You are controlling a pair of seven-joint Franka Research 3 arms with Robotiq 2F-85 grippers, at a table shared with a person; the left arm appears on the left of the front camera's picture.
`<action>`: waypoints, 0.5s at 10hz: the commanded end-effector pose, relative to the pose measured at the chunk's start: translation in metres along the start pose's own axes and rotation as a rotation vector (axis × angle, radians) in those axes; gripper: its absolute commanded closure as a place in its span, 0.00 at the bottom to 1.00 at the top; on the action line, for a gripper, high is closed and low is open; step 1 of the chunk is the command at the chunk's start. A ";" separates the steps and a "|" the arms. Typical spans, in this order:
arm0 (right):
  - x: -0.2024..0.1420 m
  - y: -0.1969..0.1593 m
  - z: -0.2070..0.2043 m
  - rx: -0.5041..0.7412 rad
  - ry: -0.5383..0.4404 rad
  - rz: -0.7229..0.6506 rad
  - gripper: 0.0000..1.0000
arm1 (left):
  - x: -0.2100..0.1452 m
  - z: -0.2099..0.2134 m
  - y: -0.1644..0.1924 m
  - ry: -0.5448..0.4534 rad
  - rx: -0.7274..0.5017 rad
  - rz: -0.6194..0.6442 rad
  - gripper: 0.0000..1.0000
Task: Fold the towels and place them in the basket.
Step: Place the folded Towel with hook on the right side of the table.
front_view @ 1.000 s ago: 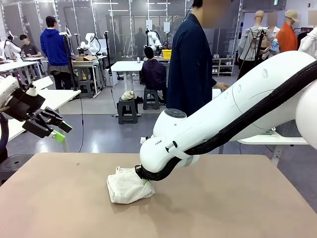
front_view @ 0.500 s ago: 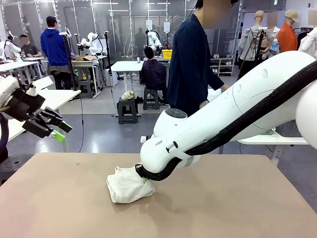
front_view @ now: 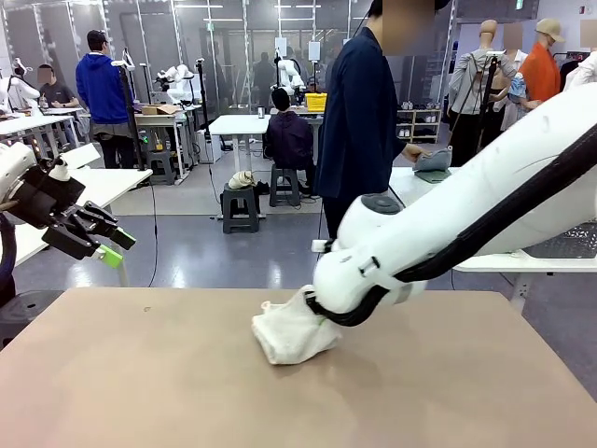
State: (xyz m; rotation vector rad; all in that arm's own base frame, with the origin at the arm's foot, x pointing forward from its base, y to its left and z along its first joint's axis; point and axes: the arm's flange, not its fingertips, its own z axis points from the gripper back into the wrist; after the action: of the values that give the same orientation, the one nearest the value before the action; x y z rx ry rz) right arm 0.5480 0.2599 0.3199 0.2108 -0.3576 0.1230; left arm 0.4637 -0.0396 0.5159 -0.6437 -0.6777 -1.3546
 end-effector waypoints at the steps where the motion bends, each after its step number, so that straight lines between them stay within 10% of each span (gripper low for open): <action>1: -0.003 -0.044 0.012 -0.052 -0.018 -0.046 0.95 | 0.002 0.002 -0.001 0.010 0.000 0.003 0.20; 5: 0.013 -0.172 0.021 -0.172 -0.074 -0.177 0.95 | 0.002 0.002 -0.001 0.010 0.000 0.003 0.20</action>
State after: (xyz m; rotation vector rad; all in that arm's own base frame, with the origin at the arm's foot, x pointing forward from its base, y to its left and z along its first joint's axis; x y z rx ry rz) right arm 0.5784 0.0982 0.3176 0.1067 -0.3880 -0.0869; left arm 0.4638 -0.0395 0.5160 -0.6434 -0.6778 -1.3544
